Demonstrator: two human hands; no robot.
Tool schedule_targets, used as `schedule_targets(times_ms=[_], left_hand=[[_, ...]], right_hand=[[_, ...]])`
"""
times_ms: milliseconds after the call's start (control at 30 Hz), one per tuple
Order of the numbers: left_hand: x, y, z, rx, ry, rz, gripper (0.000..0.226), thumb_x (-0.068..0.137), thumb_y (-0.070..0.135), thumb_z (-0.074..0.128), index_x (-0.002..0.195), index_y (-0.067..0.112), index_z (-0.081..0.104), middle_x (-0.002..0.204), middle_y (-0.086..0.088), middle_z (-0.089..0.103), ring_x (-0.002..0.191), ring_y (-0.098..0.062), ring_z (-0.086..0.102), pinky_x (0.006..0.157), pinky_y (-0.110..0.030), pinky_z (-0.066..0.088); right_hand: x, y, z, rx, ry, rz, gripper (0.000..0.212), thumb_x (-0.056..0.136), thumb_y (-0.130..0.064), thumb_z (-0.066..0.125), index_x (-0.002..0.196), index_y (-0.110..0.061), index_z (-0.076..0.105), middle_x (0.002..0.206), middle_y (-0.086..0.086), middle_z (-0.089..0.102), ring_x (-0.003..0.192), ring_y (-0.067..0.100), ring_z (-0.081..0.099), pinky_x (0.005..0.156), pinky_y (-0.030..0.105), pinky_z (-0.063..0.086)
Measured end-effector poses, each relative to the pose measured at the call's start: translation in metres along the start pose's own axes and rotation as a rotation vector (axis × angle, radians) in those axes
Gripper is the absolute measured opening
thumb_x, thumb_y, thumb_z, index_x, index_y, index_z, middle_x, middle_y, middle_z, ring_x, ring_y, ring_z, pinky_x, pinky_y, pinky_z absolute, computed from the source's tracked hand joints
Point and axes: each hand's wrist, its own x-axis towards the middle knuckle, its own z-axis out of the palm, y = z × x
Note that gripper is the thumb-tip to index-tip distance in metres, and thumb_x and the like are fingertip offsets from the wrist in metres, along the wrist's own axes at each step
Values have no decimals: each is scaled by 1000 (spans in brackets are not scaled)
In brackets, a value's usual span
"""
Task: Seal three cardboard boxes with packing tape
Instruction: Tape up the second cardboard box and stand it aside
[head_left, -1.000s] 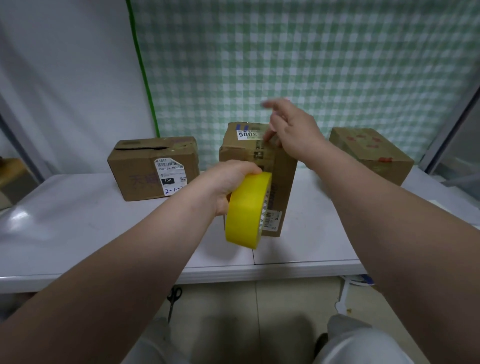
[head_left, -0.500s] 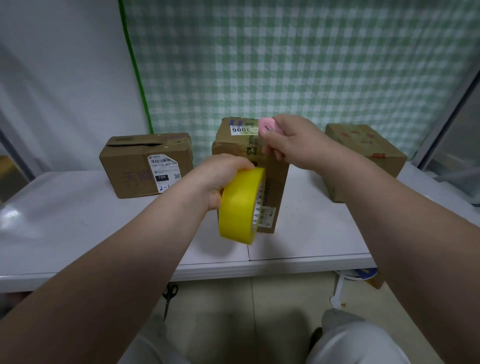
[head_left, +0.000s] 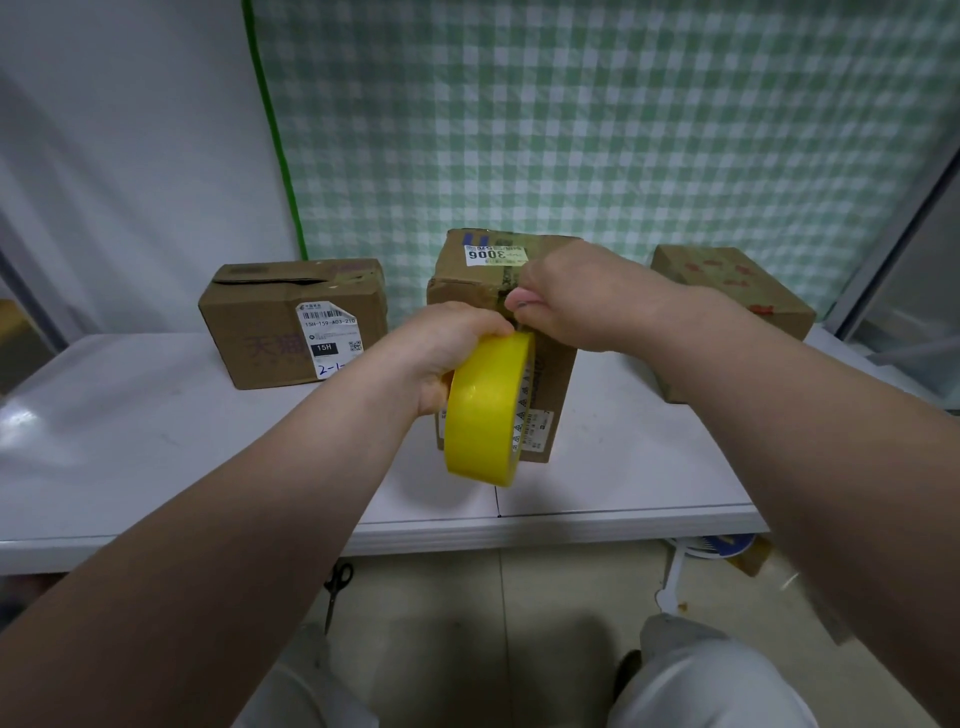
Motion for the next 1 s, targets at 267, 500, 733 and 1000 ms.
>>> schedule_targets(times_ms=[267,500,733,1000], left_hand=[[5,-1,-1,5,-8,9,29,89,4,57,118,3,59,86,-14,65,72,-25,64,71,-39,56],[5,0,-2,9,3,-4,30,89,8,60,119,5,57,83,-12,64,68,-22,64,61,-34,56],[10,4,-4,79,13,-12,31,89,10,62,119,8,56,89,-12,64,75,-23,64,65,-35,55],[15,0,-17,376,-49,-109,26,87,11,63,112,6,60,94,-15,64,80,-27,63,72,-38,54]], right_hand=[[3,-11,-4,-155,-16,-13,33,101,-34,38,90,-11,58,72,0,42,74,19,49,60,31,35],[-1,-7,-4,-234,-36,17,24,102,-30,37,86,-17,48,74,0,39,72,19,46,59,31,35],[-16,19,-3,-198,-58,105,32,102,-31,36,87,-11,57,84,5,53,80,25,56,58,30,36],[-21,25,11,84,-42,128,33,101,-21,31,70,-11,36,68,8,43,65,23,40,55,32,30]])
